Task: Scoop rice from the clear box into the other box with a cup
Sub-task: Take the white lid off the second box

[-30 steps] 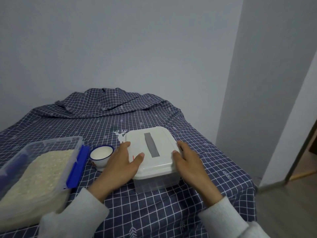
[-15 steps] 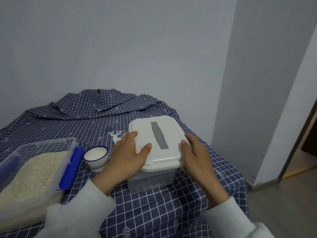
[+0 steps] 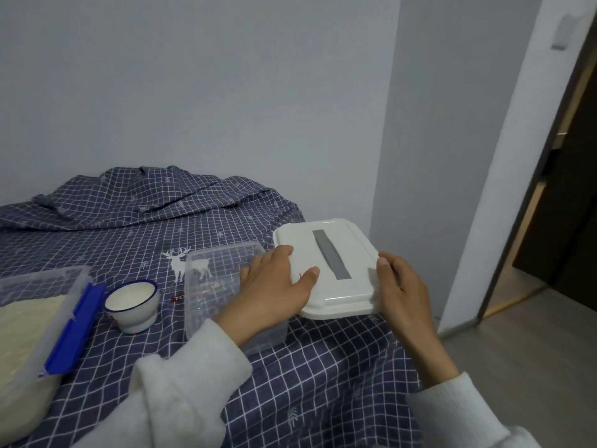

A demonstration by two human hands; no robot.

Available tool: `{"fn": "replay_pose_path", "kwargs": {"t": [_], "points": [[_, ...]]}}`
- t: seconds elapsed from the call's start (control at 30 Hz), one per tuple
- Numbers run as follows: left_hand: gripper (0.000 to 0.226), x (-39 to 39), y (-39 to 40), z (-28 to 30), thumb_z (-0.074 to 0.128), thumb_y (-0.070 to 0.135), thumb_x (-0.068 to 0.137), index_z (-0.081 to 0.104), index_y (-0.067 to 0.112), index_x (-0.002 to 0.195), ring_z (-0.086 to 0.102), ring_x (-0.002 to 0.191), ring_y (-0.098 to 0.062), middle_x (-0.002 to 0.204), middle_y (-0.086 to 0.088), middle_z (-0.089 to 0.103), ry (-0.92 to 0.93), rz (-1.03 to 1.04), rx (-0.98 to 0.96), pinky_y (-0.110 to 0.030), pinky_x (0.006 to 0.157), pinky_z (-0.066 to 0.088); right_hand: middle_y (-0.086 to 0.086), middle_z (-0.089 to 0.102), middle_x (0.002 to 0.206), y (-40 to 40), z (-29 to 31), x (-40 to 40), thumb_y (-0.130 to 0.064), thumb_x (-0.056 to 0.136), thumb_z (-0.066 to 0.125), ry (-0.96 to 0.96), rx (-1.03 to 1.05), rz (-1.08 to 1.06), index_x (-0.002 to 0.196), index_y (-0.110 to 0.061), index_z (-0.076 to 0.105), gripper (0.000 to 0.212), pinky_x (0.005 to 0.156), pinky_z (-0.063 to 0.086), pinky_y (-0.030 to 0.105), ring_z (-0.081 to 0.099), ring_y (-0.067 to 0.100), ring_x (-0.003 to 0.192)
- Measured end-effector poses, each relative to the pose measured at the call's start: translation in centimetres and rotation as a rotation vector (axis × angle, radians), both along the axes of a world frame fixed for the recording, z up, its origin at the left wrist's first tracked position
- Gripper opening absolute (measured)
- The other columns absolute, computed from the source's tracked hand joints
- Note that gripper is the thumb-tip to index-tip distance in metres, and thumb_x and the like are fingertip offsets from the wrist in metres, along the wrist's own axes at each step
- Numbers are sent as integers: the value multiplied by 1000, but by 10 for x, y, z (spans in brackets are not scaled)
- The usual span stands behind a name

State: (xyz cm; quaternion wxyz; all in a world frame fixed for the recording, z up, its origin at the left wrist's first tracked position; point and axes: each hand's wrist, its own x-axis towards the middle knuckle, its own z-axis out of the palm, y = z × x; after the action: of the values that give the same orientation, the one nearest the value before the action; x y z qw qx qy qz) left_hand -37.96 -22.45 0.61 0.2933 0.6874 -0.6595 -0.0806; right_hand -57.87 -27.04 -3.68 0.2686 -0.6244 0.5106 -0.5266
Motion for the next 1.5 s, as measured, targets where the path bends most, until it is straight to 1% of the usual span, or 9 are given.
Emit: {"fn": "replay_pose_path", "kwargs": {"t": [0.07, 0.23, 0.37, 0.53, 0.7, 0.83, 1.07, 1.17, 1.5], "points": [[74, -10, -7, -3, 36, 66, 82, 30, 22, 141, 35, 128, -25, 141, 1, 43, -34, -9, 22, -45, 106, 22, -6, 60, 116, -2, -5, -12, -43, 100, 38, 2, 3, -25, 130, -23, 54, 39, 75, 50, 27, 57, 7, 98], [85, -31, -18, -13, 25, 77, 71, 32, 25, 138, 31, 124, -25, 138, -2, 45, -152, -11, 77, -41, 93, 17, -8, 62, 110, -6, -20, -32, -37, 100, 40, -5, 15, -66, 124, -20, 59, 35, 71, 42, 22, 55, 0, 94], [88, -39, -19, -18, 21, 81, 70, 35, 23, 135, 25, 128, -29, 135, -6, 49, -304, 18, 114, -46, 96, 14, -5, 65, 111, -11, -35, -40, -36, 100, 42, -22, 40, -61, 125, -17, 61, 37, 77, 43, 29, 57, 6, 97], [92, -47, -14, -20, 13, 83, 71, 44, 16, 125, 34, 124, -34, 120, -13, 59, -526, 32, 149, -53, 101, 11, -3, 64, 115, -18, -57, -40, -38, 100, 42, -22, 83, -36, 126, -19, 61, 38, 74, 44, 25, 58, 6, 99], [100, -53, -16, -21, 6, 85, 71, 46, 12, 127, 35, 129, -38, 119, -9, 63, -665, -22, 266, -63, 100, -2, -3, 63, 121, -19, -78, -41, -41, 99, 42, 24, 132, -27, 128, -24, 58, 37, 98, 47, 50, 55, 23, 116], [109, -57, -21, -22, -1, 89, 65, 51, 16, 126, 33, 131, -39, 121, -6, 62, -757, -53, 334, -61, 95, -8, -3, 61, 126, -20, -85, -39, -39, 99, 45, 104, 136, -62, 131, -30, 55, 35, 106, 39, 54, 50, 22, 122], [92, -52, -19, -24, 4, 85, 71, 60, 21, 107, 38, 125, -35, 112, -4, 65, -737, -48, 300, -60, 98, -5, -2, 64, 123, -22, -85, -34, -41, 99, 41, 211, 123, -119, 130, -27, 58, 38, 102, 41, 47, 51, 23, 119], [89, -51, -18, -23, 5, 83, 73, 59, 20, 106, 39, 125, -36, 110, -6, 65, -722, -38, 289, -61, 100, -2, -3, 64, 122, -22, -84, -33, -43, 99, 39, 219, 142, -110, 128, -28, 58, 38, 103, 41, 51, 52, 23, 118], [74, -45, -14, -20, 9, 80, 77, 52, 21, 88, 44, 116, -34, 91, -3, 65, -592, -39, 194, -57, 100, 7, 2, 61, 130, -18, -58, -23, -40, 98, 40, 371, 30, -217, 124, -26, 60, 36, 106, 26, 50, 43, 28, 126]]}}
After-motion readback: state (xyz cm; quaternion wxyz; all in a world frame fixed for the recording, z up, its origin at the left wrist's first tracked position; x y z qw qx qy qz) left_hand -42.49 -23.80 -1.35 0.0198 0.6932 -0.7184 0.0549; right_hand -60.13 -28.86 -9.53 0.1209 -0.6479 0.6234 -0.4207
